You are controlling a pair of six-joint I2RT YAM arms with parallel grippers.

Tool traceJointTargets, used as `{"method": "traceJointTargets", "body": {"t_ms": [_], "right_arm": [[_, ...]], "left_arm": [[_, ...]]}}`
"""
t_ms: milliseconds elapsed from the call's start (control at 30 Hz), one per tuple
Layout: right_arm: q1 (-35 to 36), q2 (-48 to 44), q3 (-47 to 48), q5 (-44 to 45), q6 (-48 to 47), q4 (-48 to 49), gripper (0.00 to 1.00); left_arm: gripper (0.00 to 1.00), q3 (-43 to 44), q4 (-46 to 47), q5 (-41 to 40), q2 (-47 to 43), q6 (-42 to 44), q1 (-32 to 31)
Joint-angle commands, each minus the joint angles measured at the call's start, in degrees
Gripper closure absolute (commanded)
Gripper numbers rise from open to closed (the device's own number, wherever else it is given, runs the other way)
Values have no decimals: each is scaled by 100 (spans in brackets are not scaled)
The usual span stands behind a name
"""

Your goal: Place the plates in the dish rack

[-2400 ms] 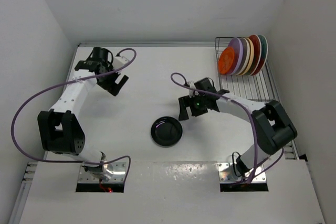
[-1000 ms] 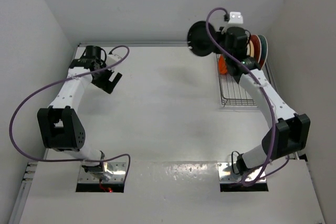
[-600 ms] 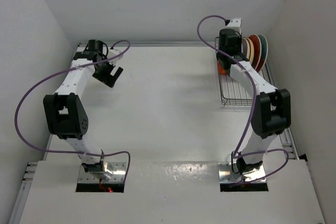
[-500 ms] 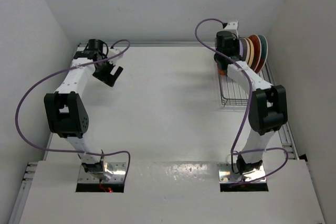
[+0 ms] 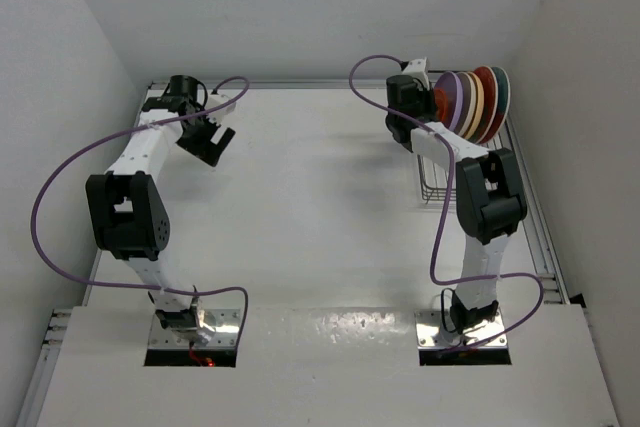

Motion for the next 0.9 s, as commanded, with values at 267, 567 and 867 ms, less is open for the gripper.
{"method": "traceJointTargets", "body": {"t_ms": [267,567,867], "right_arm": [[95,-262,-75,83,-264,367,56],[52,-1743,-531,-678,146,158,18],[-1441,-4198,-2122,-5162,2073,-1522,0]], "left_arm": [[0,249,-5,94,-23,53,63],[0,249,-57,95,-242,53,63],[0,108,-57,147,-655,-53,11]]}}
